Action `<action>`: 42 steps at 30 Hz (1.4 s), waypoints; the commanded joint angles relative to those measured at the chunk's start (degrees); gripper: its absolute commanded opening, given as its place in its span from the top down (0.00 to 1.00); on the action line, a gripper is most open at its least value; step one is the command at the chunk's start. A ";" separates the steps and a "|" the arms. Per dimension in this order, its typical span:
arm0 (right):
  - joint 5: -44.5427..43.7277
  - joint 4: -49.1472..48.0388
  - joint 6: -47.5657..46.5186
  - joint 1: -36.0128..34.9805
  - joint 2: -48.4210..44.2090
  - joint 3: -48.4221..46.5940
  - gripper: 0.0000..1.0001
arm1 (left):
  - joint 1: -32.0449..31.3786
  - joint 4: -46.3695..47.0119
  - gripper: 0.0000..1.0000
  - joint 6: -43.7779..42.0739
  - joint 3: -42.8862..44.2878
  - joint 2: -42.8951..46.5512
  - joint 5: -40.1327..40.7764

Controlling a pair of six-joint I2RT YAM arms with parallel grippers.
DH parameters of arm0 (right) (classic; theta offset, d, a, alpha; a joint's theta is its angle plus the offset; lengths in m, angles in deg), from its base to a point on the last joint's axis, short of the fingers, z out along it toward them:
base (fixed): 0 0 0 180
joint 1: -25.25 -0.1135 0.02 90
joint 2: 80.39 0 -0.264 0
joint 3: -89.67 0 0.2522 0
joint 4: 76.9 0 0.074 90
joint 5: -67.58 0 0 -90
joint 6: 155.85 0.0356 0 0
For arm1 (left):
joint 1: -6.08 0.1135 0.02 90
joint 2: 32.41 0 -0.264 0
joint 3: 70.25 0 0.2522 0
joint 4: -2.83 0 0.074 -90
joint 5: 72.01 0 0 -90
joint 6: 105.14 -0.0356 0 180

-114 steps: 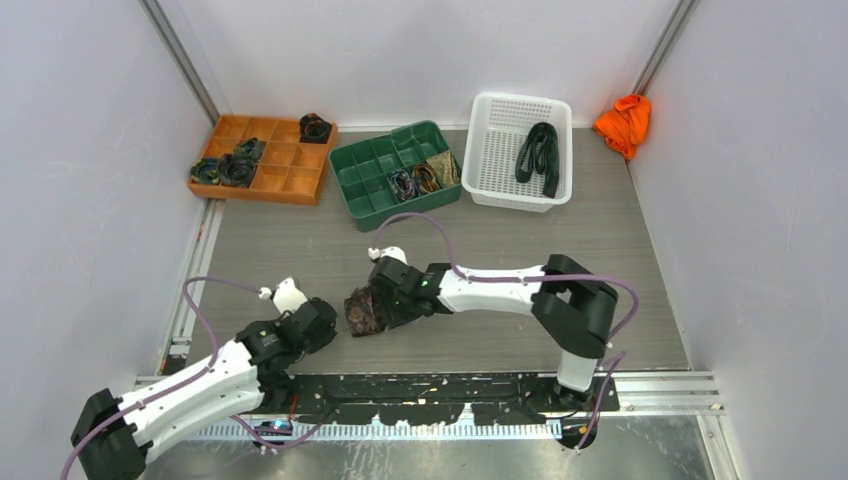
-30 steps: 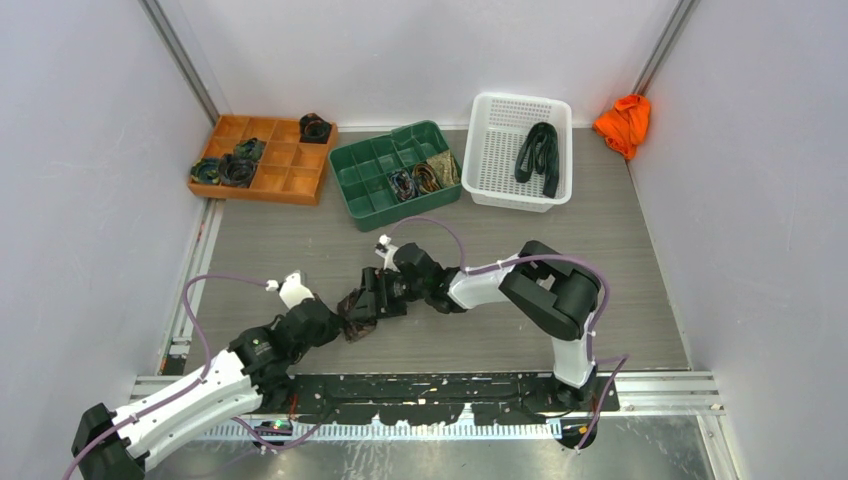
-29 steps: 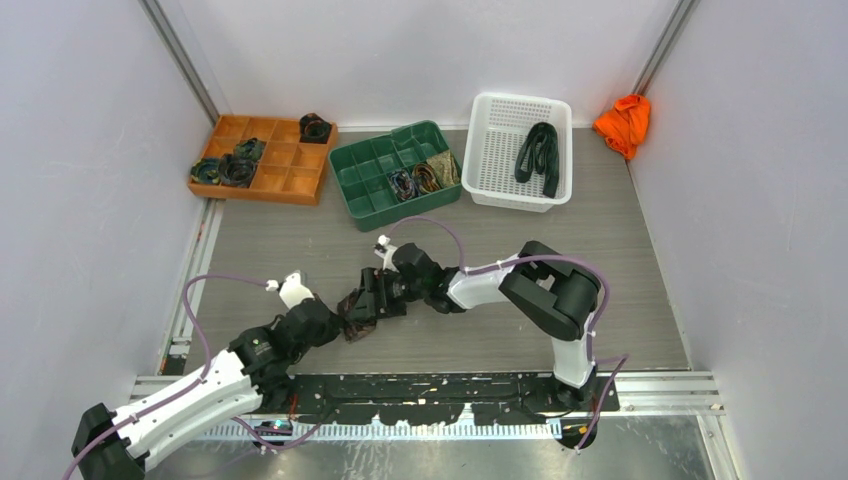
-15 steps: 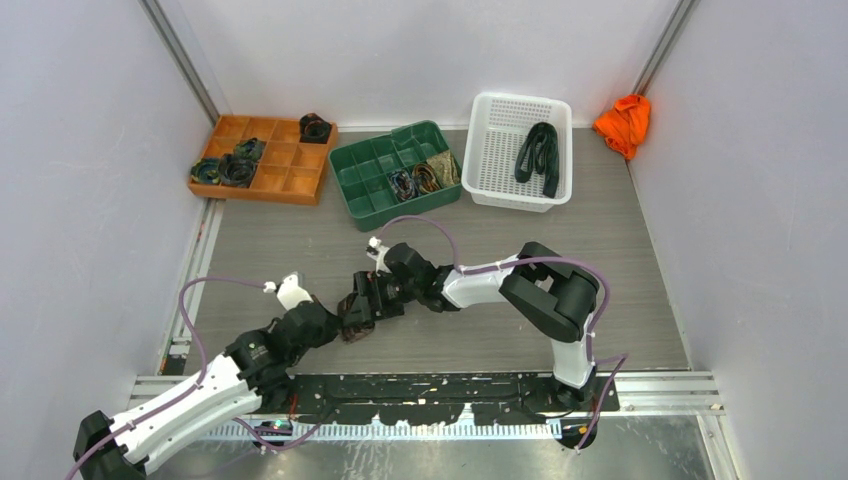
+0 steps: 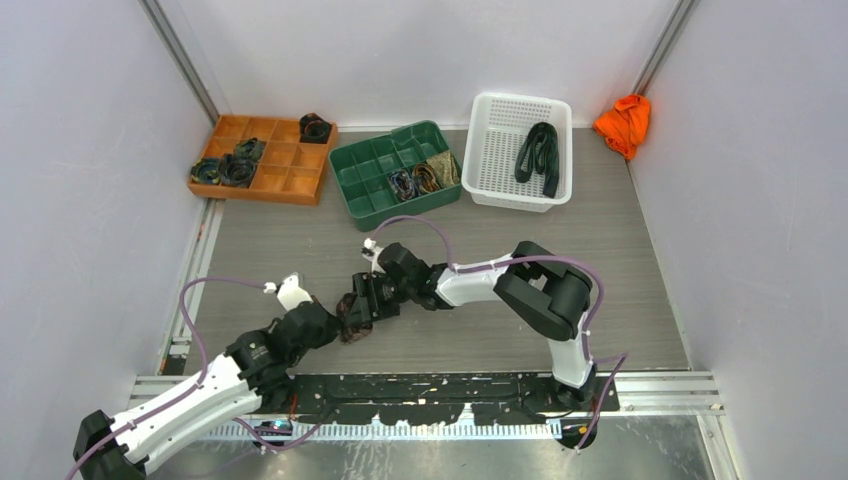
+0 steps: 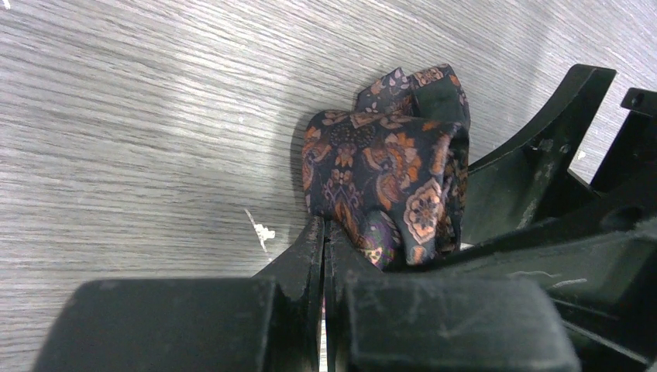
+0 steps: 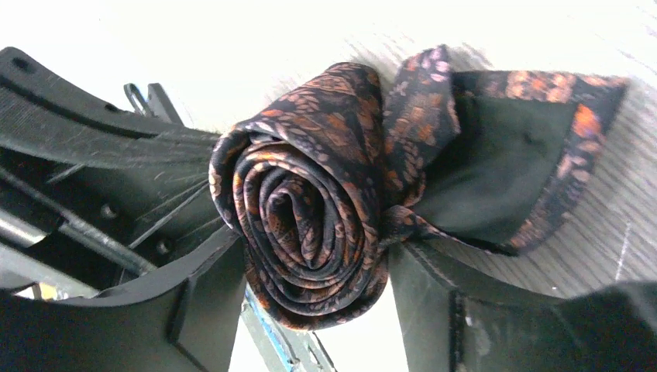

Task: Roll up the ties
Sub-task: Roll the tie at the center of the board.

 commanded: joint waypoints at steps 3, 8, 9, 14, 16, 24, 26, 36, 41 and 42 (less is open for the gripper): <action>-3.13 3.06 -1.04 -0.61 3.10 -1.61 0.45 | -0.16 1.11 1.00 -0.31 -0.21 0.25 1.44; -2.82 1.84 -0.53 -0.64 3.40 -1.59 0.71 | -0.18 -0.76 1.00 -0.26 0.65 0.32 1.67; -2.85 1.91 -0.64 -0.61 3.43 -1.74 0.71 | -0.16 -3.07 1.00 -0.04 1.90 0.64 2.34; -3.18 3.16 -1.40 -0.62 3.22 -2.11 0.70 | -0.16 -21.62 1.00 4.91 10.54 3.12 10.42; -2.86 3.35 -1.60 -0.61 3.26 -2.12 0.69 | -0.16 -23.82 1.00 6.72 11.61 3.33 11.94; -2.04 4.11 -2.20 -0.58 3.03 -2.22 0.54 | -0.16 0.80 1.00 -3.75 6.66 -0.89 16.79; -1.98 4.44 -2.59 -0.59 2.85 -2.21 0.48 | -0.03 6.17 1.00 -6.51 6.78 -4.59 18.38; -1.57 5.16 -3.53 -0.60 2.65 -2.55 0.38 | 7.64 25.20 1.00 -13.57 7.23 -25.35 12.43; -2.38 6.01 -4.87 -0.65 3.08 -3.07 0.36 | 11.11 29.13 1.00 -16.26 6.74 -30.52 6.36; -2.74 6.12 -5.17 -0.56 3.20 -3.16 0.35 | 11.24 30.95 1.00 -17.01 6.15 -31.23 5.42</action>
